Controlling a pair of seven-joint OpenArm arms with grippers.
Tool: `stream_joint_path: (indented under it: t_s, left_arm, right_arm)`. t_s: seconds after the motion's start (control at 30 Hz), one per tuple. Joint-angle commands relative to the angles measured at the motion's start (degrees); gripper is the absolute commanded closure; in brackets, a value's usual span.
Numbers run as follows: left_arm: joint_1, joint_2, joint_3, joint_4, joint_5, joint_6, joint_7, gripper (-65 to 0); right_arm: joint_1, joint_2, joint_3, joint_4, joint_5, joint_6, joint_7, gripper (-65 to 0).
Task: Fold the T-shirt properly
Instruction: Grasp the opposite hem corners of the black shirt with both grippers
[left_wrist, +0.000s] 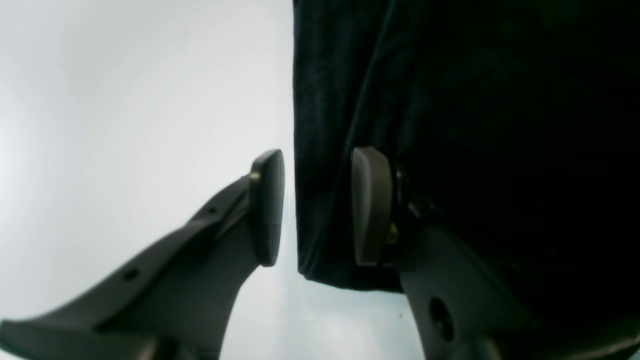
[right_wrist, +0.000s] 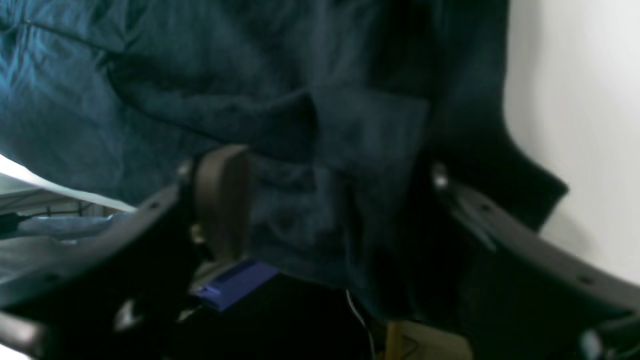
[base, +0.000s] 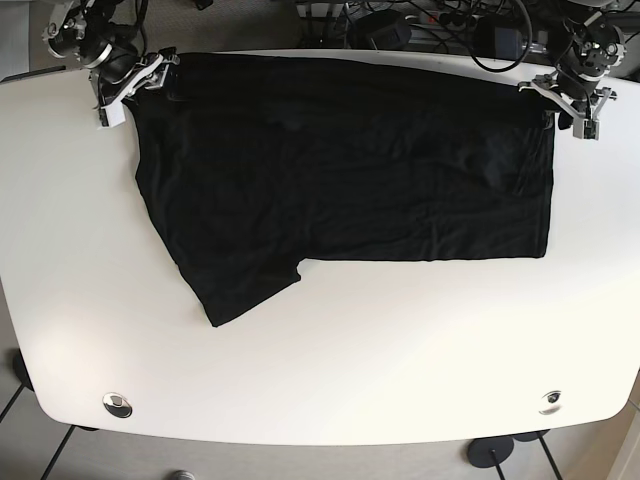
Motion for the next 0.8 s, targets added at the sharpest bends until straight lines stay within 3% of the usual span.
stream_joint_path:
  t_s: [0.03,0.13,0.3,0.43,0.53,0.57,0.63,0.8]
  left_arm:
    - [0.1,-0.8,-0.4,3.9,-0.8,0.0,-1.1,-21.0]
    - [-0.2,-0.6,-0.1,5.7,-0.7,0.0,-1.1,-21.2]
    - [-4.3,-0.5,0.1,7.8,-0.4,0.0,-1.0,-21.4]
    - [-9.3,-0.5,0.2,6.4,1.2,0.0,-1.0,-21.4]
    - [-14.2,1.1,1.2,6.0,6.3,10.6,-1.0,-21.5]
    - [-15.8,1.7,1.7,6.1,8.5,12.3,-1.0,-21.5]
    - [-17.4,1.9,2.6,5.9,10.5,11.3,-1.0,-21.5]
    - [-18.4,1.8,7.7,5.6,11.0,10.4,-1.0,-21.5]
  right_arm:
    - [0.2,0.7,0.0,1.4,1.0,0.04,3.2,-43.0]
    - [3.6,1.5,-0.2,0.9,-2.0,-0.13,5.1,-43.1]
    - [15.1,-0.2,-0.2,0.8,-18.7,0.48,5.0,-43.1]
    - [24.6,0.6,-4.0,-5.5,-24.9,0.57,5.3,-43.1]
    - [32.6,1.2,-6.3,-15.1,-26.6,0.57,6.2,-43.0]
    - [35.7,1.4,-6.7,-19.9,-27.4,0.57,8.4,-43.0]
    - [39.5,1.8,-7.3,-25.4,-29.7,0.57,11.9,-43.0]
    - [47.2,4.0,-15.1,-40.8,-34.0,0.31,23.7,-43.0]
